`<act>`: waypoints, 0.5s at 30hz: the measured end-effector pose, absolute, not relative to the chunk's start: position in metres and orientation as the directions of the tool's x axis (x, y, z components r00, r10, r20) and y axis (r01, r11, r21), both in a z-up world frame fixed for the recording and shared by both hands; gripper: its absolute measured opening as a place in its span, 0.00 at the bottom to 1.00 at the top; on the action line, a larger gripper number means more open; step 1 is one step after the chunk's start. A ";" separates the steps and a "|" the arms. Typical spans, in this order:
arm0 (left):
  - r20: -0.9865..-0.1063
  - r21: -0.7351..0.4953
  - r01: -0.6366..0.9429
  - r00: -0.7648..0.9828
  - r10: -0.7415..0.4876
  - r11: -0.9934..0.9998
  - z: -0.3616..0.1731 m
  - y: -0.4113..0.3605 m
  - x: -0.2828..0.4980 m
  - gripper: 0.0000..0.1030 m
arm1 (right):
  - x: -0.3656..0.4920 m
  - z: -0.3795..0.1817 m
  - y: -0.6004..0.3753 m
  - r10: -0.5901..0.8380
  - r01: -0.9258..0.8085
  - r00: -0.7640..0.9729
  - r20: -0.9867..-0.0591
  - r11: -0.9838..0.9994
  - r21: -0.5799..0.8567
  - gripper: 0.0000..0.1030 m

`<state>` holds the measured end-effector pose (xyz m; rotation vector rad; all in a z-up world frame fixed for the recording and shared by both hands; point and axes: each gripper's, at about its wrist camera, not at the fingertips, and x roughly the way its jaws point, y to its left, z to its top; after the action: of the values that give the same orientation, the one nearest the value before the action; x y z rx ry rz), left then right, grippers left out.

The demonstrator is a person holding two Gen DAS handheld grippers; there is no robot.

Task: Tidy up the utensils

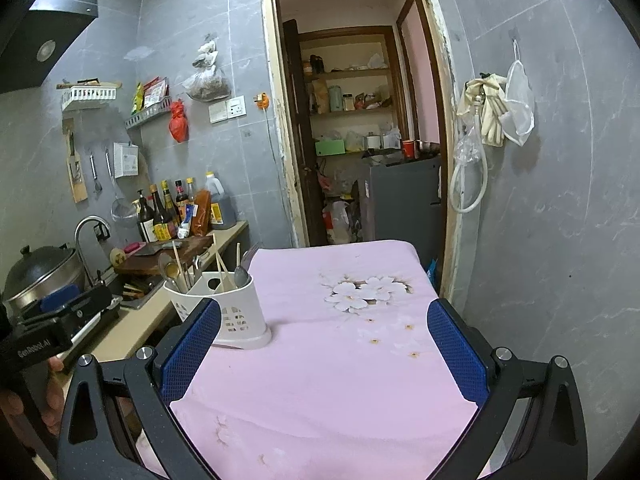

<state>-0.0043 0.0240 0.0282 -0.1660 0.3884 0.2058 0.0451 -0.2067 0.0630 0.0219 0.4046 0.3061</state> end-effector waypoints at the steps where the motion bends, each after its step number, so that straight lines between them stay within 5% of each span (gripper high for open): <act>1: -0.388 -0.126 -0.231 0.907 0.167 0.965 0.028 0.023 -0.007 0.99 | 0.043 0.063 -0.207 0.298 -0.291 0.874 -0.384 0.953 0.078 0.99; 15: -0.403 -0.150 -0.268 0.895 0.189 0.952 0.007 0.023 -0.025 0.99 | 0.028 0.052 -0.215 0.282 -0.275 0.878 -0.386 0.959 0.075 0.99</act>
<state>-0.0251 0.0230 0.0069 -0.2050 0.3960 0.2386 0.0277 -0.2154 0.0524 0.0185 0.4053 0.2904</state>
